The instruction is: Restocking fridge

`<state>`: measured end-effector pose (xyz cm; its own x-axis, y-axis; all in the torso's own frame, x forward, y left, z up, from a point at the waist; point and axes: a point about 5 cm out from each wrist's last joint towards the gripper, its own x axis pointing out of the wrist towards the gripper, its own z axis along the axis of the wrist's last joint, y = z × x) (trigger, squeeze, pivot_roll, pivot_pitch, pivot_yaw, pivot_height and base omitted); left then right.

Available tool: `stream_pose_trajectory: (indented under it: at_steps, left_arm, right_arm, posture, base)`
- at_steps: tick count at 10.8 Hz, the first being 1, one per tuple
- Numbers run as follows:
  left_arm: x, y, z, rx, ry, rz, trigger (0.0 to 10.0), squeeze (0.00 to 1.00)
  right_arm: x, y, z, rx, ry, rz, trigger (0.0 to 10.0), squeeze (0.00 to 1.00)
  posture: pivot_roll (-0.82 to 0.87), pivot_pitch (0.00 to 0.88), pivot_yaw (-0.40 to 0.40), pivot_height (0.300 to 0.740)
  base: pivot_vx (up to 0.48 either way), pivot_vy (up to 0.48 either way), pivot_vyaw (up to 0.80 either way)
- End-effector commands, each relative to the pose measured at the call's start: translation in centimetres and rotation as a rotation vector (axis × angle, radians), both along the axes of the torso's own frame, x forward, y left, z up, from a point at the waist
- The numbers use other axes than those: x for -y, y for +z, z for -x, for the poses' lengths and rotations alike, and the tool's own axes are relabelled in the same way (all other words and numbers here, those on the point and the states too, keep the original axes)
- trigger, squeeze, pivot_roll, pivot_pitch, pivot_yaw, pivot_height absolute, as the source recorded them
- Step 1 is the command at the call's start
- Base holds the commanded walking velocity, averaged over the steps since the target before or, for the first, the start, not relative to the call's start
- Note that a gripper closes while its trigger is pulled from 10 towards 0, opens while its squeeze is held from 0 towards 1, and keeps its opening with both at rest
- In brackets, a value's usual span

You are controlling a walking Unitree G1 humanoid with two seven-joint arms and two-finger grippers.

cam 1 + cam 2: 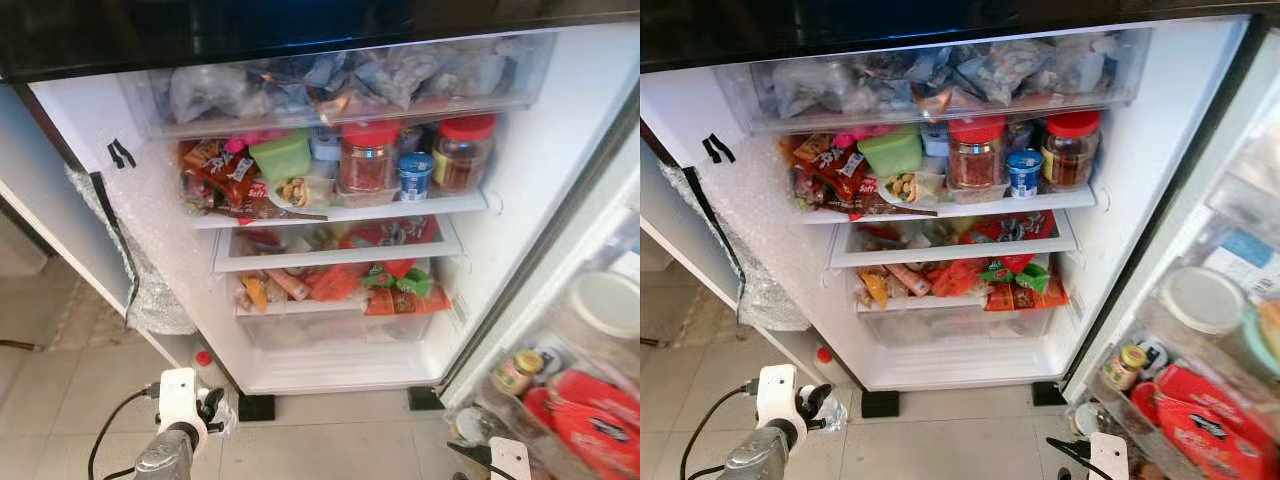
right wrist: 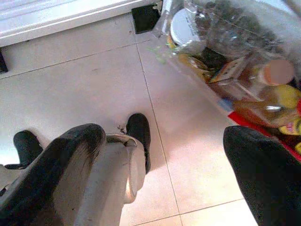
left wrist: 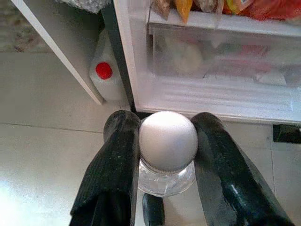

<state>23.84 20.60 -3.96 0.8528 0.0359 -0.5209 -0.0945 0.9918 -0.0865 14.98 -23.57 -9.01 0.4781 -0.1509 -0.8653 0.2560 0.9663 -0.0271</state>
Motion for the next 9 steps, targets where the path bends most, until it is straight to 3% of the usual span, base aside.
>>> stream_pose_trajectory:
  at_steps: [1, 3, 9]
  left_arm:
    - [-0.33, -0.04, 0.3, 0.012, 0.006, 0.002, 10.0, 0.0]
    - [-0.11, 0.3, -0.01, 0.033, -0.085, -0.043, 10.0, 0.0]
    - [-0.03, 0.13, 0.19, 0.02, -0.119, -0.045, 10.0, 0.0]
  right_arm:
    - [-0.18, -0.09, 0.13, 0.0, -0.008, -0.011, 10.0, 0.0]
    - [-0.2, -0.1, 0.13, -0.002, -0.006, -0.011, 10.0, 0.0]
    - [-0.26, -0.17, 0.3, -0.01, 0.013, -0.007, 10.0, 0.0]
  posture:
    - [-0.11, 0.075, 0.077, 0.74]
    - [-0.1, 0.072, 0.079, 0.74]
    - [-0.1, 0.047, 0.077, 0.74]
  base:
    - [0.0, 0.0, 0.0]
    - [0.0, 0.0, 0.0]
    - [0.0, 0.0, 0.0]
